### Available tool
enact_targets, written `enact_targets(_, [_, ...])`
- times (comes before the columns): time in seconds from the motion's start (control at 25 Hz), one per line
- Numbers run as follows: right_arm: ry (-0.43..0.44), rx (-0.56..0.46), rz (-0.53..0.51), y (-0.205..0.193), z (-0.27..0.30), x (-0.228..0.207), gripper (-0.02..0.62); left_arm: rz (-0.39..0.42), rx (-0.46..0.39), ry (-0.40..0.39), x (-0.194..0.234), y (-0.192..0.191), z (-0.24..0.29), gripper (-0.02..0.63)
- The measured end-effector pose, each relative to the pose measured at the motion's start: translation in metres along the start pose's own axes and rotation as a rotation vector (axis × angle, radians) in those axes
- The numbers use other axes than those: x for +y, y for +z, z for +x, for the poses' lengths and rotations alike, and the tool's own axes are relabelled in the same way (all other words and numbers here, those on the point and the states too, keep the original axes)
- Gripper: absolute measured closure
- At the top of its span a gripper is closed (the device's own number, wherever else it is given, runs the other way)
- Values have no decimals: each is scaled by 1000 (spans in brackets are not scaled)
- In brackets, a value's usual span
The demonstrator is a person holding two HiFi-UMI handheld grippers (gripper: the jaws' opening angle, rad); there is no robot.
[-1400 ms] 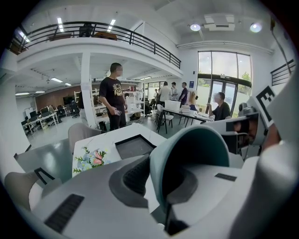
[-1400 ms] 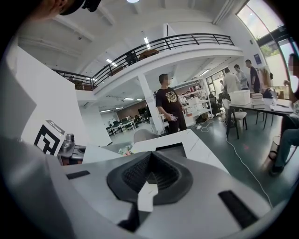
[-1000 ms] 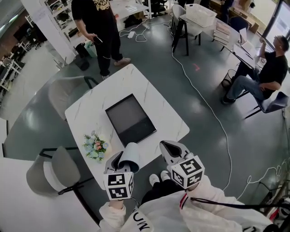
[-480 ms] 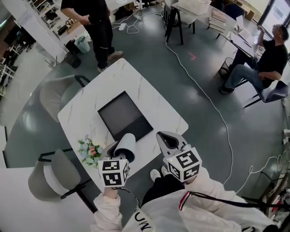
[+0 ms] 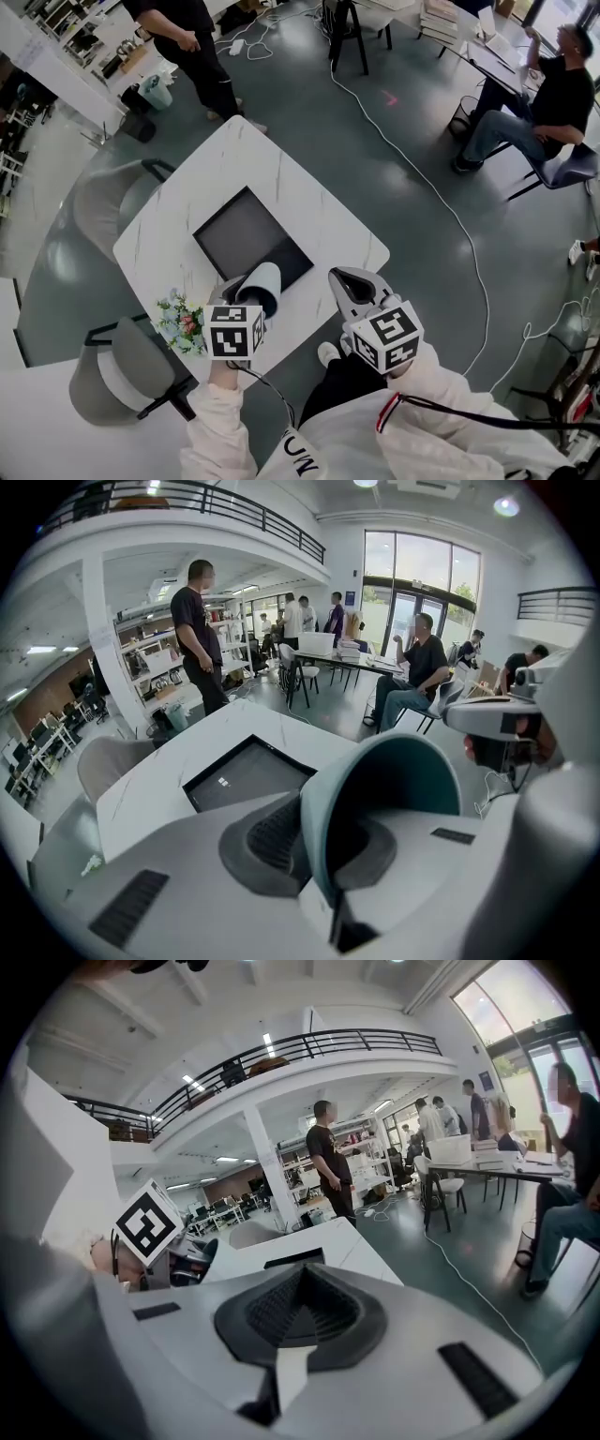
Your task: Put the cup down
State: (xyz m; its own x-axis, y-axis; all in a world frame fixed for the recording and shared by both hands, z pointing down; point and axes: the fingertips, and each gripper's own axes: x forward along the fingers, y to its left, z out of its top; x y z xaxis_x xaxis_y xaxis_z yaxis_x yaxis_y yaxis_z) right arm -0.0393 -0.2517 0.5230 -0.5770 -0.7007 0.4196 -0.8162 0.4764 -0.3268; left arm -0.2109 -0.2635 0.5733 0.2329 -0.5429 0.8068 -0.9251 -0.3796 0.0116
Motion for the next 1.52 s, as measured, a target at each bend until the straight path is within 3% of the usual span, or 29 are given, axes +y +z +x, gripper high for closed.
enact_targets(0.32, [-42,5,7,-4,0,-18,591,42,71,-31,0,2,35,574])
enact_targets(0.6, [-70,0,9,-1,7,-31,591,29,125,-68,0,-1,62,574])
enact_targets(1.52, [-104,16,55,-16,7,-48,591,88,342,-171,-5,-9,114,574])
